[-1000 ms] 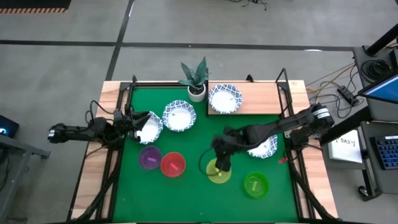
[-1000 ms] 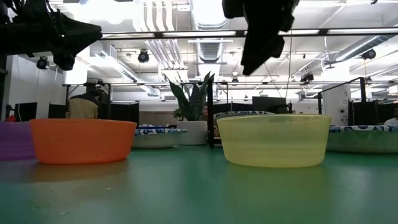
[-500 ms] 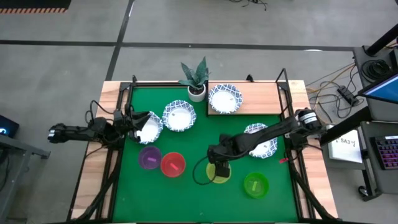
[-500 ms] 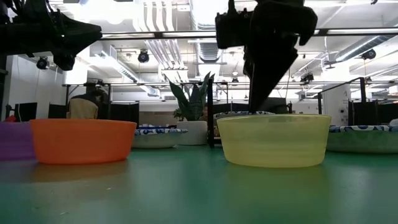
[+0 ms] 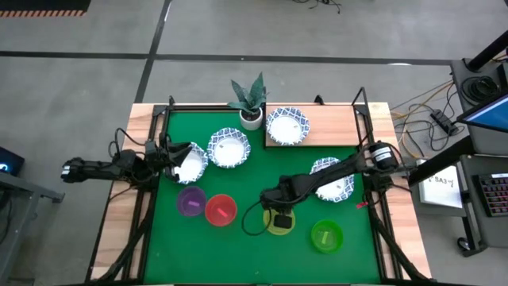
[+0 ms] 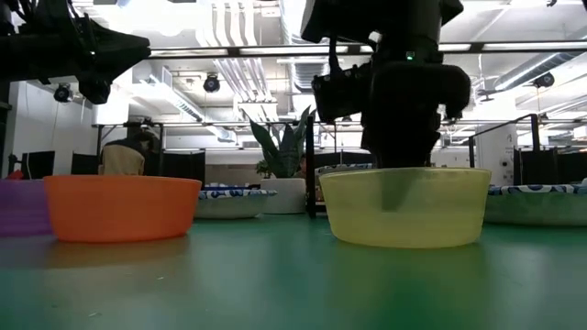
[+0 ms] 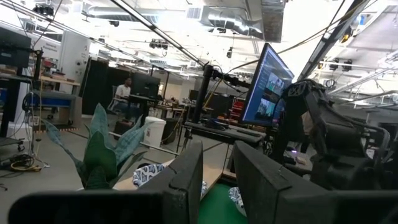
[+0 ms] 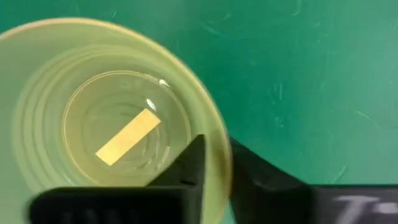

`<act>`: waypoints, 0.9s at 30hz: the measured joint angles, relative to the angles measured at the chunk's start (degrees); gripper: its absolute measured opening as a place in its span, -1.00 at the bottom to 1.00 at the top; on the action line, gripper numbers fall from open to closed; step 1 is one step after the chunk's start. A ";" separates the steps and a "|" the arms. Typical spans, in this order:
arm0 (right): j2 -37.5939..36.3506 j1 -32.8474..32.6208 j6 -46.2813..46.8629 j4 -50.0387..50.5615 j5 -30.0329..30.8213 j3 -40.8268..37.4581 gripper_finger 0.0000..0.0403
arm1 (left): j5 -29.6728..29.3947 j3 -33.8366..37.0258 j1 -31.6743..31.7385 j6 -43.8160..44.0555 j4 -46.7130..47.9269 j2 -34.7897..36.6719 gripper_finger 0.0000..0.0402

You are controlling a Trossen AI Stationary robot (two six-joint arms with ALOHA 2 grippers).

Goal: Place and stack bowls onto a shelf
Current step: Put the yellow bowl on the shelf

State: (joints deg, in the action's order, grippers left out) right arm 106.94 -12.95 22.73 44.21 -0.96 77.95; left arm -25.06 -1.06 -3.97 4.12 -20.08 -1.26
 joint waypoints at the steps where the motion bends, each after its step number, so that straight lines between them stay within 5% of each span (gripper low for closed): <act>1: -0.26 0.21 0.02 0.09 -0.48 0.00 -0.90 | 0.00 0.01 0.00 0.04 -0.01 0.00 -0.63; 16: -15.35 6.90 0.29 12.18 3.24 0.39 -0.96 | 0.00 0.00 0.00 0.92 -0.04 0.00 -0.63; 27: -30.04 21.23 0.32 19.63 8.45 0.39 -0.96 | 0.00 0.02 0.00 1.12 -0.28 0.07 -0.63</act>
State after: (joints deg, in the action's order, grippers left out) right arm 76.90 8.27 23.05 63.84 7.49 78.35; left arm -25.06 -1.04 -3.97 5.24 -20.36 -1.19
